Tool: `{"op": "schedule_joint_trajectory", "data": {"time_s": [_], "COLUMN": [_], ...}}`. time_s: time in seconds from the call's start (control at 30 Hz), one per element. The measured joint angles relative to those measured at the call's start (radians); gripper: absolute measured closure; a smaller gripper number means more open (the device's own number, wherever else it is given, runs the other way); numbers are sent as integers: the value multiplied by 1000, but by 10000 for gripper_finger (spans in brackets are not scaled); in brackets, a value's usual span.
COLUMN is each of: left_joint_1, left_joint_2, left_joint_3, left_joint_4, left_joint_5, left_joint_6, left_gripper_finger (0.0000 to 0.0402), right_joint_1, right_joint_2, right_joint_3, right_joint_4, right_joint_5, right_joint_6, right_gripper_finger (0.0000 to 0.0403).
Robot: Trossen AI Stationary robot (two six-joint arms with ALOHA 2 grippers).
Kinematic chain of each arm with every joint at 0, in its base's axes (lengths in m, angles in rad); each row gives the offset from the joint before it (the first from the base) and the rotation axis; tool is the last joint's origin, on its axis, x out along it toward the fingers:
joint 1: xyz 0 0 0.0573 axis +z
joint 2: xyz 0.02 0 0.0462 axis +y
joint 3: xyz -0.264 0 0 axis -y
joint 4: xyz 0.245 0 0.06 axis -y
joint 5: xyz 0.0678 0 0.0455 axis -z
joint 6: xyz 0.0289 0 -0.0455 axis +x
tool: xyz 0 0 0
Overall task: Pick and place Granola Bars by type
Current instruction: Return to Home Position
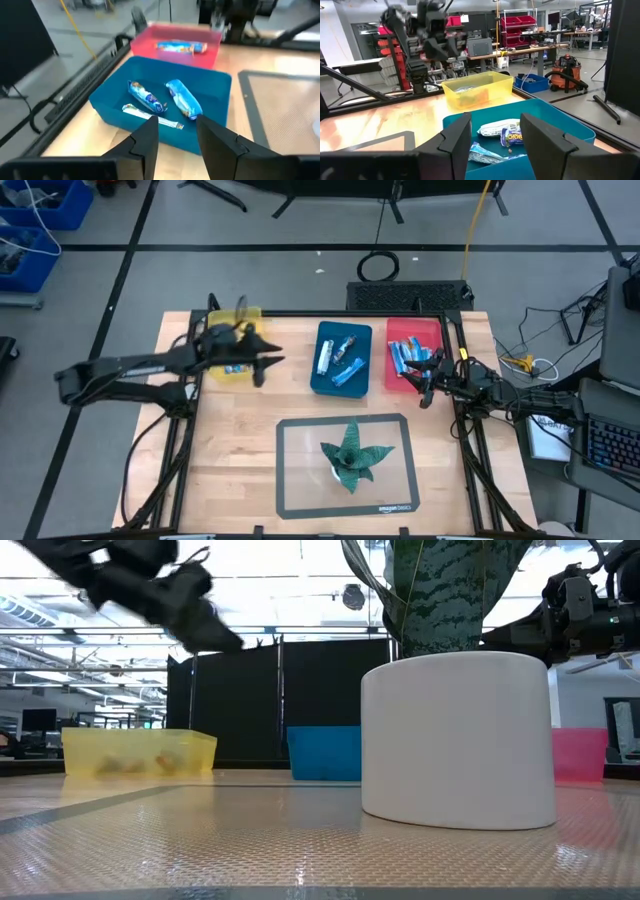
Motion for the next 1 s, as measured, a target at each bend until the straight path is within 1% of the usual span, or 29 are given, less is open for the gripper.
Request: {"op": "schedule_joint_trajectory", "data": {"time_s": [0.1,0.2,0.27,0.37,0.53,0.73,0.8,0.9,1.0], "left_joint_1": [-2,-2,-2,-2,-2,-9,-21,-53,-106], "left_joint_2": [-127,-234,-299,-386,-506,-601,-619,-631,-633], "left_joint_3": [-177,-323,-400,-481,-545,-547,-547,-547,-547], "left_joint_4": [164,316,387,438,444,376,344,255,201], "left_joint_5": [0,-2,-3,-2,-17,-51,-107,-244,-322], "left_joint_6": [-58,-101,-115,-138,-161,-167,-169,-191,-198], "left_gripper_finger": [265,266,265,265,265,265,265,265,265], "right_joint_1": [0,0,0,0,0,0,0,0,0], "right_joint_2": [0,0,0,0,0,0,0,0,0], "right_joint_3": [0,0,0,0,0,0,0,0,0], "right_joint_4": [0,0,0,0,0,0,0,0,0], "right_joint_5": [0,0,0,0,0,0,0,0,0], "right_joint_6": [0,0,0,0,0,0,0,0,0], "right_gripper_finger": [243,243,243,243,243,243,243,243,243]}}
